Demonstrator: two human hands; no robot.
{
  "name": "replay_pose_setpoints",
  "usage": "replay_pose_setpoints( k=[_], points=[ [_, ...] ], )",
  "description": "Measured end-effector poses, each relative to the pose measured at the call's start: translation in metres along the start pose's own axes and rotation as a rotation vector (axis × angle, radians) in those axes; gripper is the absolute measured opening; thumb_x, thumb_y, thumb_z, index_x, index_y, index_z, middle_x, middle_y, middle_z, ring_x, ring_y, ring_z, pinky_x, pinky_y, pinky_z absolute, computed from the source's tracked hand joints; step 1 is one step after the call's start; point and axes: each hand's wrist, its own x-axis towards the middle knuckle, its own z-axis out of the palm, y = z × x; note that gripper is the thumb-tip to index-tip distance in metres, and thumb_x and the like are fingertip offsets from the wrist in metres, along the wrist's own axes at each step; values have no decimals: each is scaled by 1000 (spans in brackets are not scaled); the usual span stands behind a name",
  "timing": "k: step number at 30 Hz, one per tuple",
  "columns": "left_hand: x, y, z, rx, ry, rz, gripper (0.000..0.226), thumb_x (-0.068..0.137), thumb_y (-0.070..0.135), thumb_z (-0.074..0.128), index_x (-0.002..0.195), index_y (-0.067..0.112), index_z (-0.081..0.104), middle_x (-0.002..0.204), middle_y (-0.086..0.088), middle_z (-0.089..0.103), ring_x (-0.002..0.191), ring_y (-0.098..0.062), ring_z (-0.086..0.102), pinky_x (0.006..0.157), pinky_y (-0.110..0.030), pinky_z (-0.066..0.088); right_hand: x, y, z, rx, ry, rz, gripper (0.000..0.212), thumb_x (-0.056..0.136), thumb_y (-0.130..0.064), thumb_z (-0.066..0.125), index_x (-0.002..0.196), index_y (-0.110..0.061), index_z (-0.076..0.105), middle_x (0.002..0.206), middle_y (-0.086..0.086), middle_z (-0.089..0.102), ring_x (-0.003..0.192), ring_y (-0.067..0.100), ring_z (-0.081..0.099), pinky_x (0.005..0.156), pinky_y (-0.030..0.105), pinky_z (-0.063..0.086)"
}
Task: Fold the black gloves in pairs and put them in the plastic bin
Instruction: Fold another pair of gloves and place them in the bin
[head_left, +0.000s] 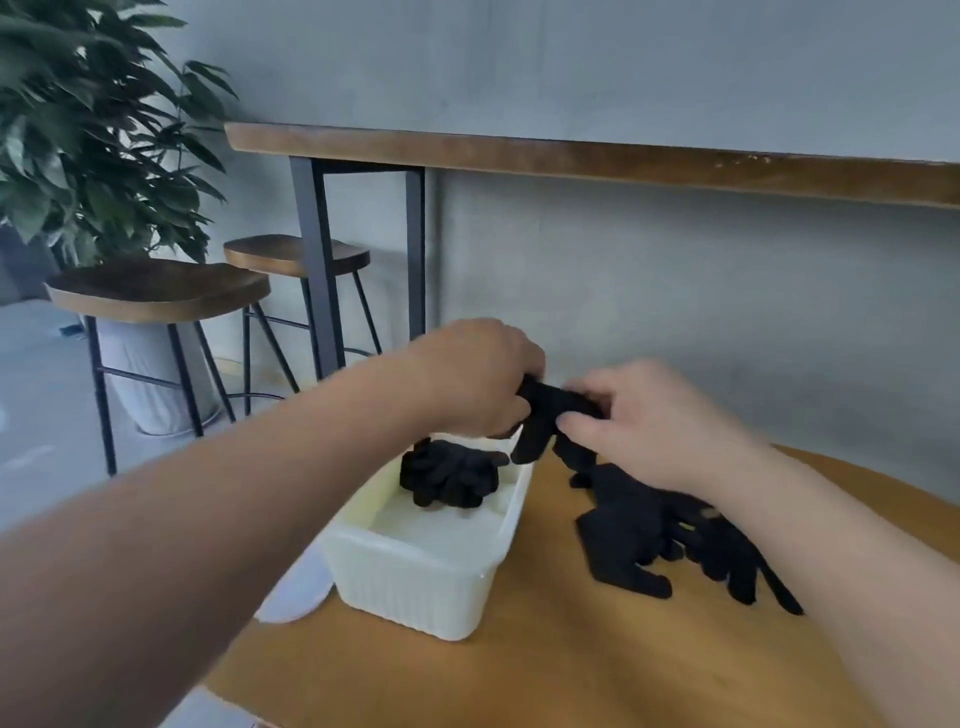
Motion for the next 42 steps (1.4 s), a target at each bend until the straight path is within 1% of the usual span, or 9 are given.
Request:
replay_pose_setpoints(
  k=[3,8,11,15,19,27,36,39,42],
  points=[
    [13,-57,6,33,-219,-120,23,90,26,58,111,23,64,87,9,56,70,-9,55,60,-24,43,65,-25,33,-57,-156,-9,15,85,-28,61,90,-20,73,76,3,66,73,22,61,62,33,51],
    [38,-104,70,154,-556,-157,44,93,32,58,136,24,53,128,1,55,117,-22,52,91,-30,42,123,-37,103,-192,-519,42,14,83,-27,65,89,-14,69,85,3,64,86,23,62,69,31,49],
    [54,-111,115,172,-662,-87,41,93,27,59,133,18,56,123,-3,59,113,-25,55,92,-29,43,138,-26,135,-214,-673,93,16,84,-28,71,96,-19,67,91,1,64,91,24,61,84,35,51],
    [70,-111,154,281,-786,28,37,94,26,59,129,15,58,123,-5,58,114,-27,54,97,-35,41,145,-11,164,-215,-793,106,31,81,-30,76,110,-20,69,101,0,66,95,24,62,90,38,51],
    [75,-115,168,278,-765,26,36,91,29,64,122,12,62,117,-6,61,109,-27,57,98,-37,45,150,-8,177,-319,-807,62,22,81,-32,76,93,-15,67,94,3,67,88,24,62,87,35,53],
    [73,-117,179,208,-682,-68,32,92,21,64,123,11,61,117,-6,62,109,-25,58,87,-31,41,147,-9,184,-397,-754,26,28,83,-29,74,104,-11,68,90,3,60,82,21,56,72,29,43],
    [64,-112,173,210,-725,-113,21,92,16,60,111,9,65,74,0,47,85,-20,50,91,-34,45,144,-16,176,-426,-780,28,27,89,-22,66,113,-10,66,105,9,65,87,23,55,79,31,47],
    [58,-111,155,101,-585,-170,21,91,8,57,111,6,63,68,3,42,77,-17,50,77,-29,47,140,-23,160,-443,-743,42,21,91,-21,62,107,-10,67,101,8,66,88,25,59,84,34,51],
    [55,-105,129,110,-513,-218,10,90,12,58,97,8,63,72,3,50,64,-13,51,68,-26,47,131,-27,125,-375,-568,61,18,90,-25,59,92,-11,69,83,6,63,80,24,59,72,31,48]
  ],
)
